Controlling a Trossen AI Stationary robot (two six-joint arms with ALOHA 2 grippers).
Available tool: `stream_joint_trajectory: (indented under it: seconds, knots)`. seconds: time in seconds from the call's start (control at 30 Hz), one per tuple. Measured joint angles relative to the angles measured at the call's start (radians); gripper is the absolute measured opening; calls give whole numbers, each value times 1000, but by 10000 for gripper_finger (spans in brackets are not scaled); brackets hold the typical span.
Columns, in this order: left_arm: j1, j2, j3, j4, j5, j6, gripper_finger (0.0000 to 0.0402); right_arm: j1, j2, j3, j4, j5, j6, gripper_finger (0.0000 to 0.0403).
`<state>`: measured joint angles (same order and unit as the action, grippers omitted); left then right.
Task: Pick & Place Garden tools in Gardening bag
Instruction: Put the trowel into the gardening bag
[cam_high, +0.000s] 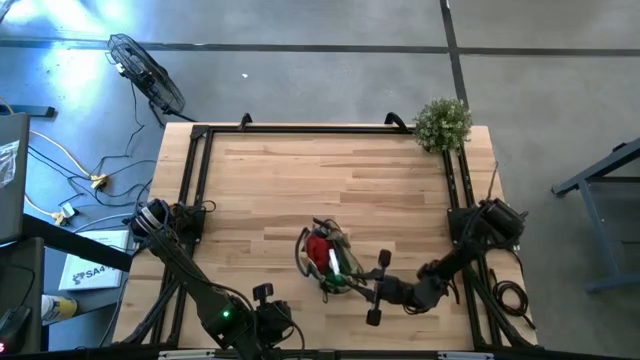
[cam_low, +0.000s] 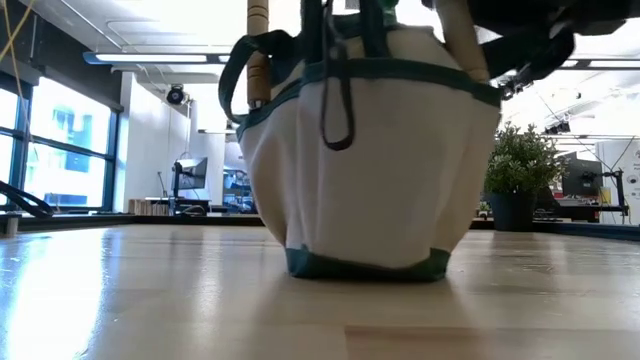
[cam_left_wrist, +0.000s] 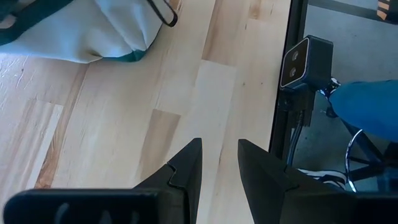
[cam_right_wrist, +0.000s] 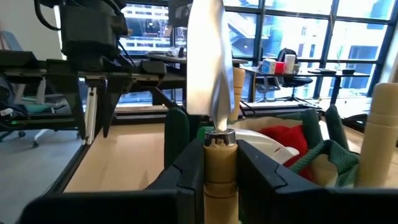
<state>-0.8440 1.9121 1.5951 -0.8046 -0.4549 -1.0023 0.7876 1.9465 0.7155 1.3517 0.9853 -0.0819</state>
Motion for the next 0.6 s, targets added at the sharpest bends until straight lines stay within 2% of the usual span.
stream_joint_trajectory:
  seconds: [0.27,0.47,0.6]
  knots:
    - [0,0,0,3,1,1,100,55,0,0,-8,134,8,56]
    - [0,0,0,3,0,3,100,22,0,0,36,106,-10,56]
    - [0,0,0,8,1,-2,100,20,1,0,16,152,45,56]
